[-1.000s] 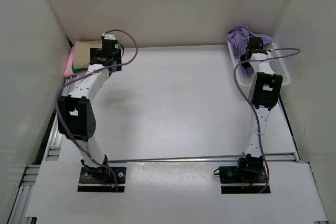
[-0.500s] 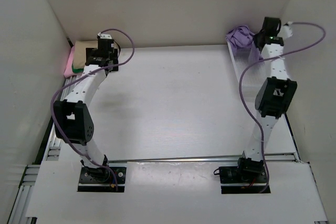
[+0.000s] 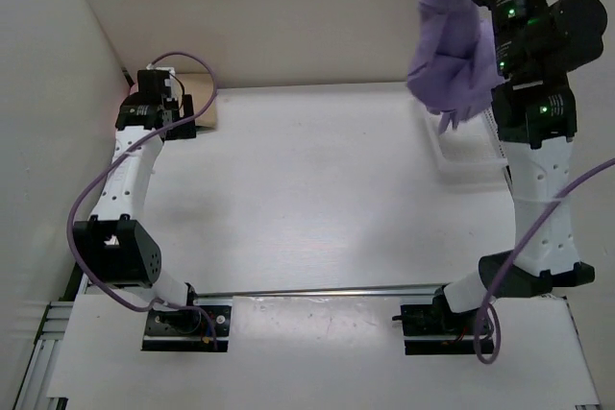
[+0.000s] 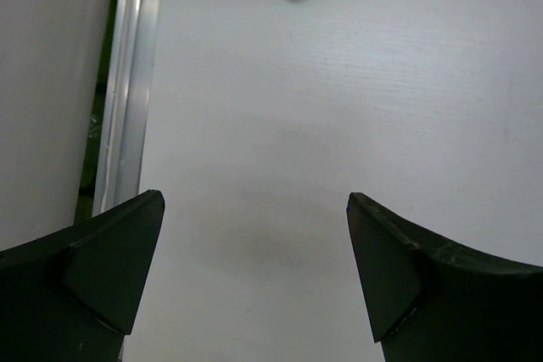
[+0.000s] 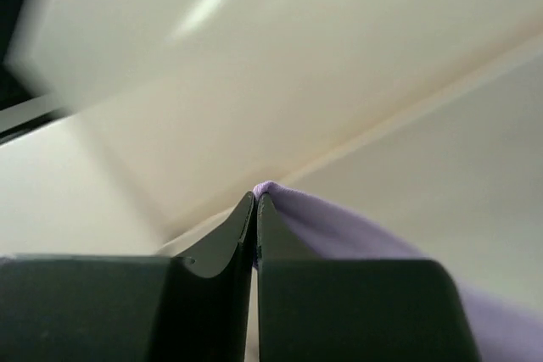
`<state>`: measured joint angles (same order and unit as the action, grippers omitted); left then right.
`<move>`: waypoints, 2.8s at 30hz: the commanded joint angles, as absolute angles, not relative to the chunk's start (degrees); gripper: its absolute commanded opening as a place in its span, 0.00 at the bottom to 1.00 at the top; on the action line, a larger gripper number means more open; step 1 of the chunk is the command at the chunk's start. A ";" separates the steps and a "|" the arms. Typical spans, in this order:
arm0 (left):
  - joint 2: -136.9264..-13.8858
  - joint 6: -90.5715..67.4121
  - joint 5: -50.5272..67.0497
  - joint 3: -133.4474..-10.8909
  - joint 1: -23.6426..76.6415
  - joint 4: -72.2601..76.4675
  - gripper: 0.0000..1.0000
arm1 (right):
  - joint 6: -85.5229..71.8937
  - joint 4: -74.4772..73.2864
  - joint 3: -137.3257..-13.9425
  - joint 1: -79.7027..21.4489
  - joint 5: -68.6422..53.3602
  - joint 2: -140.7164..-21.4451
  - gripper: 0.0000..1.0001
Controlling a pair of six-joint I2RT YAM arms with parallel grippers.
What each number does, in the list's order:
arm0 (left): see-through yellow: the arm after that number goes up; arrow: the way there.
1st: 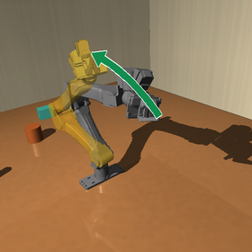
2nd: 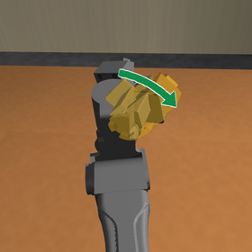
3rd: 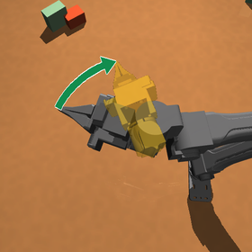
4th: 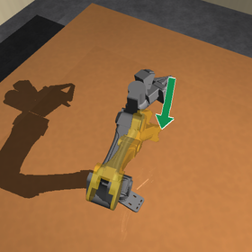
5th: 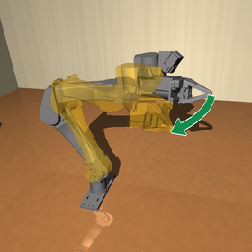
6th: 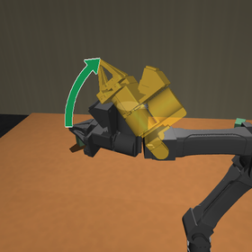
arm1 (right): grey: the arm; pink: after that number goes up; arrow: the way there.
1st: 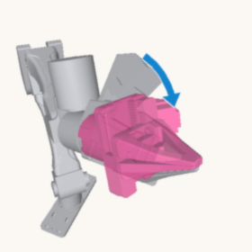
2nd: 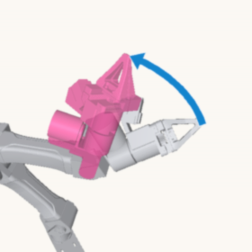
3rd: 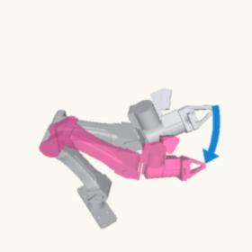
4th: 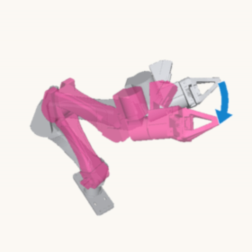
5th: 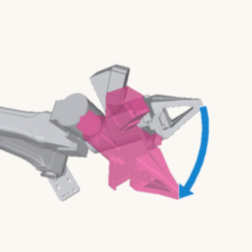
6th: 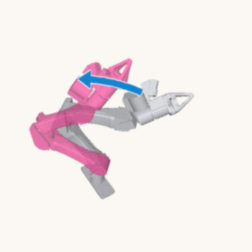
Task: Fold and stack the t-shirts
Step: Move the tshirt to the center of the board, then flatten out the tshirt
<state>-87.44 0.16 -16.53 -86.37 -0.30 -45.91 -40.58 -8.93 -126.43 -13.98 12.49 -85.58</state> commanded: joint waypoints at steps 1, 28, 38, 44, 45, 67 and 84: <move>-87.89 0.00 -8.70 -91.40 -1.49 -55.37 1.00 | -37.88 0.87 -130.42 -21.43 5.46 -85.96 0.00; -73.13 0.00 -18.02 -68.14 13.36 -56.33 1.00 | -33.76 -35.26 -79.74 -26.35 3.27 -93.52 0.85; -76.72 0.00 -15.12 -49.22 12.83 -47.12 1.00 | -25.06 -31.46 -73.41 -45.07 -11.60 -101.87 0.85; -87.06 0.00 -13.89 -52.20 10.20 -41.13 1.00 | -25.92 -28.04 -68.99 -55.63 -11.52 -105.11 0.88; -88.93 0.00 -13.89 -53.86 10.20 -41.13 1.00 | -27.06 -27.52 -68.47 -56.16 -10.82 -107.12 0.88; -117.37 0.00 -27.85 -111.67 11.51 -42.62 0.18 | -34.61 -20.54 -66.63 -46.96 -7.26 -79.72 0.00; -84.57 0.00 -19.07 -72.30 0.99 -46.23 1.00 | -18.65 -26.89 -75.97 -61.76 11.63 -96.18 0.72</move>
<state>-94.65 0.19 -21.56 -79.20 5.34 -46.33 -25.76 -33.19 -66.52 -55.22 12.05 -91.05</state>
